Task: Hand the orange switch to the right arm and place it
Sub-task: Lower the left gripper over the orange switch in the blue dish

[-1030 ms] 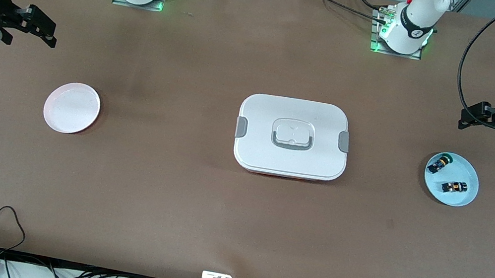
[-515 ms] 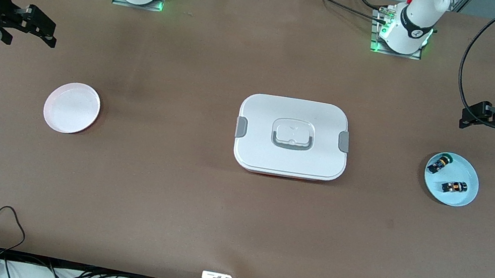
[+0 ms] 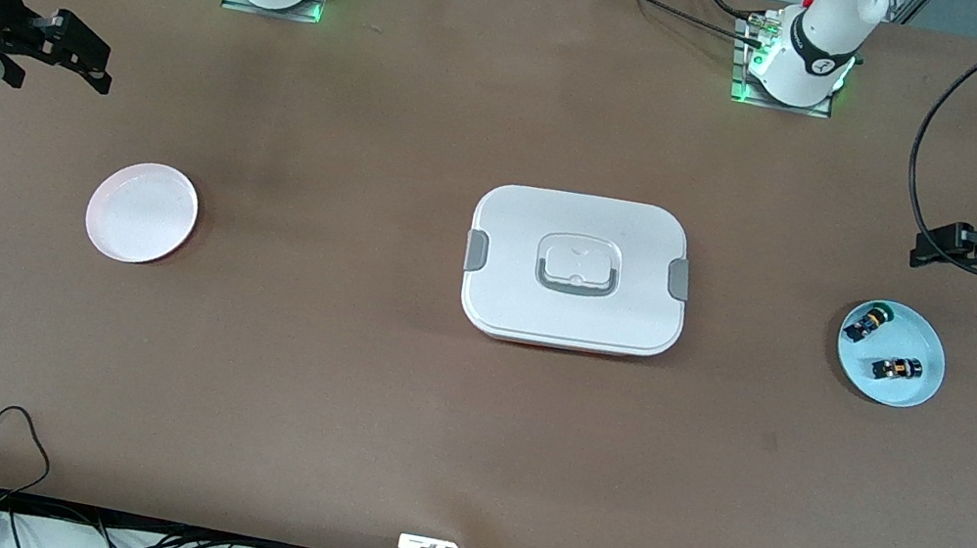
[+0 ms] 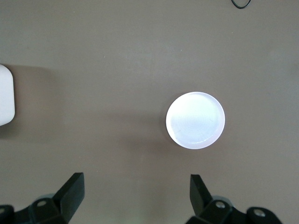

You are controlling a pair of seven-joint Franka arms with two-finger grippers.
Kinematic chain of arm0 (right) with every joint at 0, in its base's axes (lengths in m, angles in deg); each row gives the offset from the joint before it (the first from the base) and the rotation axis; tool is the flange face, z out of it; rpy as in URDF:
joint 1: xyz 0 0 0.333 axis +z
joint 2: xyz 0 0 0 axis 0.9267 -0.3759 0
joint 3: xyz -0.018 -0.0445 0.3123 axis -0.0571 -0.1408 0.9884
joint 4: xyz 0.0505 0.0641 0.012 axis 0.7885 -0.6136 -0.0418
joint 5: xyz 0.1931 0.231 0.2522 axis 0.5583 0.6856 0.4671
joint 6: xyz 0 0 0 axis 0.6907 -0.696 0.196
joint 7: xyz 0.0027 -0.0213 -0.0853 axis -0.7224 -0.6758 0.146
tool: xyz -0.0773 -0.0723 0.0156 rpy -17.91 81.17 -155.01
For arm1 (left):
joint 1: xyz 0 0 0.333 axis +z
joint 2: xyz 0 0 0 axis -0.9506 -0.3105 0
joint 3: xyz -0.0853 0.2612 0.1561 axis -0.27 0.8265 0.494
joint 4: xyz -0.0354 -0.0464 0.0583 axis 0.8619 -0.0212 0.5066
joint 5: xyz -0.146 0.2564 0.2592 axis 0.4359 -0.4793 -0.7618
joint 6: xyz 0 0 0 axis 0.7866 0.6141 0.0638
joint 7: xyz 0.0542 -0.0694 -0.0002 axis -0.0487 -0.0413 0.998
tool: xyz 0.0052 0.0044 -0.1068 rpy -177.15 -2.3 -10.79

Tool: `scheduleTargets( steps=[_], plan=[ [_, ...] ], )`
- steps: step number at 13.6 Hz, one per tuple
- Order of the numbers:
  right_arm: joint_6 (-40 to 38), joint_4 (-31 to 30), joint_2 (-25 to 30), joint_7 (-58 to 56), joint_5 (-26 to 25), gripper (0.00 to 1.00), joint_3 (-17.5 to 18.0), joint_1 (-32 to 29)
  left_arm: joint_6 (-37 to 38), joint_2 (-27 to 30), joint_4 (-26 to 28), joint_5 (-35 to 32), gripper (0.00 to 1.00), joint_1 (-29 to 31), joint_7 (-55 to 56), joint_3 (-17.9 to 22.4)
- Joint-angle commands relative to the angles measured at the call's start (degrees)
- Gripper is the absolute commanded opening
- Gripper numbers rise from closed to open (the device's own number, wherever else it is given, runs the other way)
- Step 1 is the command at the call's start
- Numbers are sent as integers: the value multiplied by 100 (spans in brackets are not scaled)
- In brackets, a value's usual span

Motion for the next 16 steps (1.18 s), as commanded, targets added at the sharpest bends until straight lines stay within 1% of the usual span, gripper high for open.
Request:
scheduleTargets(
  steps=[1,3,4,5,7,9,11,14,16],
  plan=[
    [-93,100,-39,23,13,100,2,-31,188,-367,-341,6,100,292,-126,2],
    [-67,100,-56,23,13,100,2,-40,127,-735,-377,-107,100,529,-117,11],
    [-58,100,-56,31,13,100,2,-32,-91,-972,-377,-221,100,713,-117,2],
    [-58,109,-56,31,13,100,11,-31,-476,-1157,-298,-249,100,845,-135,11],
    [-41,109,-56,23,13,100,2,-31,-786,-1474,-219,-258,100,951,-135,19],
    [-32,109,-56,31,13,100,2,-31,-1522,-1842,-52,-267,100,1206,-170,11],
    [-32,109,-56,31,13,100,2,-31,-2234,-2072,185,-267,100,1242,-293,11],
    [-32,109,-56,23,13,100,2,-31,-3569,-2178,878,-267,100,1453,-573,11],
    [-40,109,-56,23,13,100,11,-31,-4641,-2353,1309,-258,100,1532,-811,11]
  ],
)
